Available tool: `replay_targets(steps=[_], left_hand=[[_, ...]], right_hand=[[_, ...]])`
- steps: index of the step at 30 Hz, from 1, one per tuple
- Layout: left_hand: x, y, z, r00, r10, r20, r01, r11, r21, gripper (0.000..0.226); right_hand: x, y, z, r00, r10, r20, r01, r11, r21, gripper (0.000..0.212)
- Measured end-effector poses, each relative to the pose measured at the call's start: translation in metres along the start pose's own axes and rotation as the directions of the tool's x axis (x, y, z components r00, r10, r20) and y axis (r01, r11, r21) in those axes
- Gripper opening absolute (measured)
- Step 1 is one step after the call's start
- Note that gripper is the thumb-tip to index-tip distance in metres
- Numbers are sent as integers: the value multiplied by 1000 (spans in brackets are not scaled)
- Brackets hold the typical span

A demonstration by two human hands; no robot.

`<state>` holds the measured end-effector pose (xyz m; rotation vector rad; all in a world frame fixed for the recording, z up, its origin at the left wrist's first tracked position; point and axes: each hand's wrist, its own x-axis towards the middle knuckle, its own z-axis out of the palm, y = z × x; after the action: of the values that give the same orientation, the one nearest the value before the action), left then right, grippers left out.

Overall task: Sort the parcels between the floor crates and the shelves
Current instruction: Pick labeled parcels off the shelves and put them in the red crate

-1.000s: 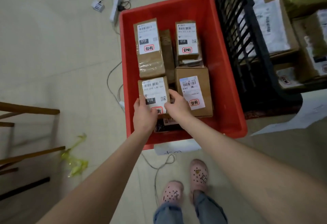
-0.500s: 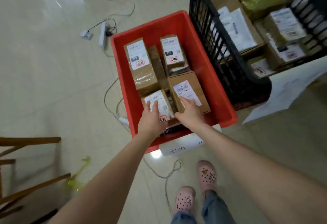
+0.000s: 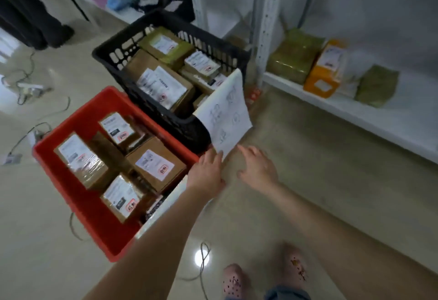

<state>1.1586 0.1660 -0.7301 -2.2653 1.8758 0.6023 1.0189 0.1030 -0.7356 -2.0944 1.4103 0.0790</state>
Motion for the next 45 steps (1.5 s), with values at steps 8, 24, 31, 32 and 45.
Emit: replay_targets(steps=[8,24,31,32,45], left_hand=[[44,189,-5,966,243,87,-250,966,73,82],[149,487,35,908,404,114,-415,905,95,75],[246,493,37,951,299,74,-292,952,-96,68],[263,492,39,957,279,74,-265,952,-156,68],[413,508,43,990,119,81,-37,752,-658,74]], right_hand=[[-55,168,-71,963,245,-116,-239,969,61,72],[-95,448,-184,847,492,-202,-471,870,146,62],[-6,489,-194,820,557,-128,-501,808,311,72],[13,494,-195,811,573,-121,-502,786,362,74],[150,529,-208,897,413,-157,-114,559,821,34]])
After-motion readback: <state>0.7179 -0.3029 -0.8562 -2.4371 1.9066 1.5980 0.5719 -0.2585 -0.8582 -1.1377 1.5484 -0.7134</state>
